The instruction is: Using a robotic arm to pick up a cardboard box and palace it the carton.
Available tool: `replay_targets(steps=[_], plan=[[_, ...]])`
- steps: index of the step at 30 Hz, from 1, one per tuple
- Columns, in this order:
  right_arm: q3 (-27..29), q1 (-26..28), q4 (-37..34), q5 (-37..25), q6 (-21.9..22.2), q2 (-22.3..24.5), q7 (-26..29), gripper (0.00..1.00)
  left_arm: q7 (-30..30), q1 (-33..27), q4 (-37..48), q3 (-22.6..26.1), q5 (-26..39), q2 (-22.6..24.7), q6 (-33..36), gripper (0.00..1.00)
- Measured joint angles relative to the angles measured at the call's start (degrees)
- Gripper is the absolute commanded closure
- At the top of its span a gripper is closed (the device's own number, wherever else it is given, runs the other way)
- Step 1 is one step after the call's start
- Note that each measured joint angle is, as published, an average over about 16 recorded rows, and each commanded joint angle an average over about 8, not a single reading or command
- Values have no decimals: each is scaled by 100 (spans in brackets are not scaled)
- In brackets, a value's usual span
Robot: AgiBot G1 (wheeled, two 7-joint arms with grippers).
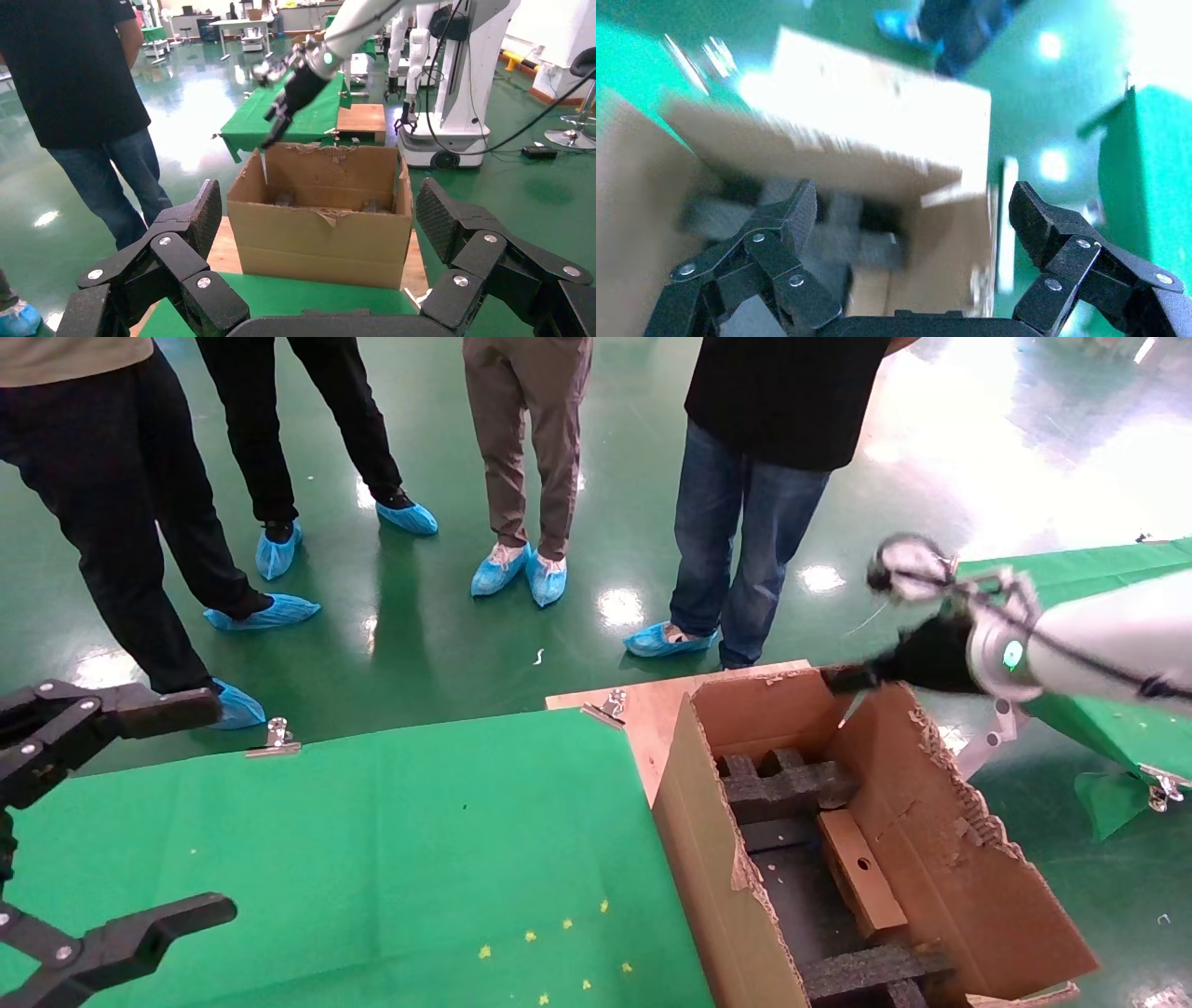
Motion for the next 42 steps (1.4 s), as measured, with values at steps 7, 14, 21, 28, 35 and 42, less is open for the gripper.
replay_targets(steps=[7, 14, 21, 28, 35, 42], plan=[[259, 474, 452, 436, -27, 216, -443, 0, 0, 0, 1, 0, -1, 0, 0, 0], [375, 675, 600, 714, -70, 287, -692, 0, 1, 1, 1, 0, -2, -1, -1, 0], [506, 581, 587, 838, -155, 270, -825, 0, 1, 1, 2, 0, -3, -1, -1, 0], [975, 204, 545, 1221, -439, 203, -1326, 0, 1, 1, 2, 0, -3, -1, -1, 0], [1771, -374, 502, 1917, -907, 105, -2193, 0, 1, 1, 2, 1, -3, -1, -1, 0], [2611, -991, 453, 2650, -1401, 0, -3108, 0, 1, 0, 3, 1, -3, -1, -1, 0]])
